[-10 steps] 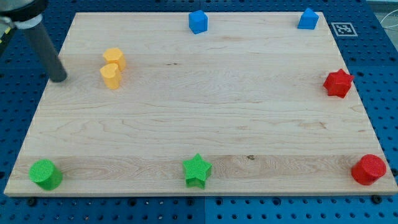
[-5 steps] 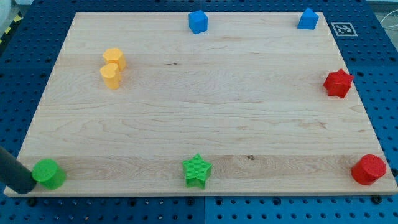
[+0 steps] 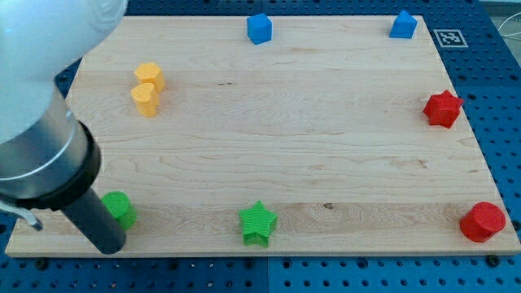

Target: Push the green circle to the yellow heart

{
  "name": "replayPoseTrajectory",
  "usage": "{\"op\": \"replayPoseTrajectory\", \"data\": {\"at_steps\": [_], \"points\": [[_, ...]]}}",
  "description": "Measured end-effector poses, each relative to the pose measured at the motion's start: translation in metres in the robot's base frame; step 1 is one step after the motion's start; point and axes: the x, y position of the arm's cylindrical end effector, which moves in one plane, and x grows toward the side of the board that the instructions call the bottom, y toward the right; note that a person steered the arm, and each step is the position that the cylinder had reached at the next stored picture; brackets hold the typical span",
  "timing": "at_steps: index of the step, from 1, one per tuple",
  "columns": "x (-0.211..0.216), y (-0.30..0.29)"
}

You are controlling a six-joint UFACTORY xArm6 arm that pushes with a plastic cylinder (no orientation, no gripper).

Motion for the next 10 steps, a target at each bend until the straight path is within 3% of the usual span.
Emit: {"op": "replayPoseTrajectory", "data": {"at_steps": [2,4,5,6,8,10], "points": [[-0.005,-0.02],[-0.014,0.02],[-0.039,0.021],[-0.05,0.007],[-0.022,-0.039],[-0.048,-0.043]]}}
